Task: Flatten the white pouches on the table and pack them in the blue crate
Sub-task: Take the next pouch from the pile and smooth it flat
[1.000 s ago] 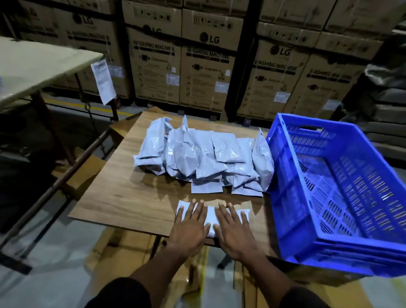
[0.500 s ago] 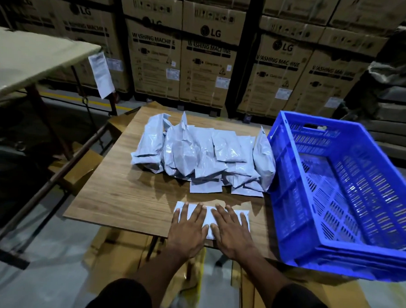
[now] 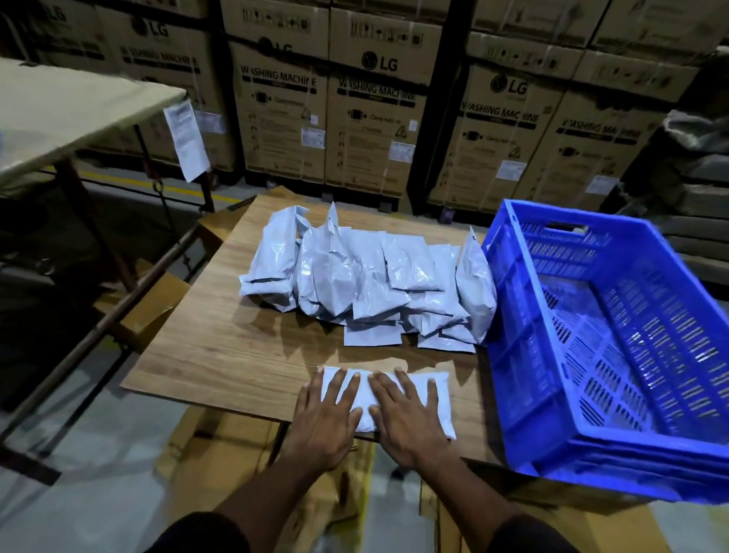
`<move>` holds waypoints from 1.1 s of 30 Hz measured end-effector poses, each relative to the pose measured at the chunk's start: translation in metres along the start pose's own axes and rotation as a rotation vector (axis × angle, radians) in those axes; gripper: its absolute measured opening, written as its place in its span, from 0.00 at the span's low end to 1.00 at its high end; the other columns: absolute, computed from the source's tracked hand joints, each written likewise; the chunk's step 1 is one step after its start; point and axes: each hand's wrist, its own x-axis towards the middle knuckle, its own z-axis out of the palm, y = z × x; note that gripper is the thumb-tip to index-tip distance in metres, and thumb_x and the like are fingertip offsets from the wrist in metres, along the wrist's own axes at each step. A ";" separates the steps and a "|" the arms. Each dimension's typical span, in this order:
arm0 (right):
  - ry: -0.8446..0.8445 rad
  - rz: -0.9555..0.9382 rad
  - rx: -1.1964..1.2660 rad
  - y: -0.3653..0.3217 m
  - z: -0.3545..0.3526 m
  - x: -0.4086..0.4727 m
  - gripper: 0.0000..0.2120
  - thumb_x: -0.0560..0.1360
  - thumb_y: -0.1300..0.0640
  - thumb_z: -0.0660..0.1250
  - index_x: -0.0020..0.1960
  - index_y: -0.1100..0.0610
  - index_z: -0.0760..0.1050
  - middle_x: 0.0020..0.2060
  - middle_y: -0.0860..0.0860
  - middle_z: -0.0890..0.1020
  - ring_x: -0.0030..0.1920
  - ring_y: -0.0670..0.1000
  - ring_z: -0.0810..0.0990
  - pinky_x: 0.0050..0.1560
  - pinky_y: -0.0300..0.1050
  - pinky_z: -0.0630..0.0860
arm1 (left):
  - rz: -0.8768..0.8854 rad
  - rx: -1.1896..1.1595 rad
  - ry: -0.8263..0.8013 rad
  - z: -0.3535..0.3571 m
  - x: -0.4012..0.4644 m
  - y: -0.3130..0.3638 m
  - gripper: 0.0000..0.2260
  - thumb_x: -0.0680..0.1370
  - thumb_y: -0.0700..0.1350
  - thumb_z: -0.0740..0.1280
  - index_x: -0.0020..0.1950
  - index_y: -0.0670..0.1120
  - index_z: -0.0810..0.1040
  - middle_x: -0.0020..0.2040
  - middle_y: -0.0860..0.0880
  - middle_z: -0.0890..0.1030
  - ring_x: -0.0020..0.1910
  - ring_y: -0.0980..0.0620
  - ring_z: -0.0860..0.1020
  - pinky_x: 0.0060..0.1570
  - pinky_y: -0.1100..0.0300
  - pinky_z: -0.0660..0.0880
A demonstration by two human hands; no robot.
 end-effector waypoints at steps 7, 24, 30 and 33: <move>-0.040 -0.013 0.077 0.017 -0.003 0.001 0.35 0.77 0.34 0.35 0.81 0.46 0.46 0.80 0.42 0.49 0.80 0.50 0.41 0.76 0.65 0.40 | -0.056 0.002 -0.067 -0.005 0.001 -0.001 0.25 0.80 0.59 0.53 0.76 0.51 0.67 0.73 0.48 0.74 0.71 0.36 0.73 0.57 0.33 0.75; -0.012 0.096 0.089 0.020 0.000 -0.004 0.28 0.82 0.35 0.39 0.80 0.41 0.47 0.79 0.40 0.50 0.80 0.52 0.40 0.74 0.70 0.43 | 0.018 0.030 -0.008 -0.019 0.010 0.023 0.33 0.82 0.57 0.41 0.78 0.41 0.66 0.79 0.40 0.65 0.80 0.37 0.57 0.76 0.37 0.53; -0.024 0.092 0.100 0.018 -0.008 0.001 0.31 0.78 0.36 0.31 0.80 0.40 0.43 0.79 0.41 0.38 0.78 0.54 0.32 0.74 0.67 0.37 | -0.020 -0.041 -0.074 -0.013 0.018 0.034 0.30 0.84 0.56 0.44 0.73 0.43 0.75 0.74 0.42 0.73 0.74 0.40 0.70 0.70 0.45 0.66; -0.026 0.101 0.141 0.023 -0.005 -0.002 0.28 0.81 0.39 0.36 0.80 0.40 0.41 0.79 0.38 0.36 0.78 0.52 0.31 0.76 0.66 0.38 | -0.020 -0.052 0.008 -0.008 0.015 0.026 0.29 0.87 0.54 0.40 0.72 0.48 0.76 0.72 0.47 0.76 0.72 0.39 0.72 0.65 0.41 0.73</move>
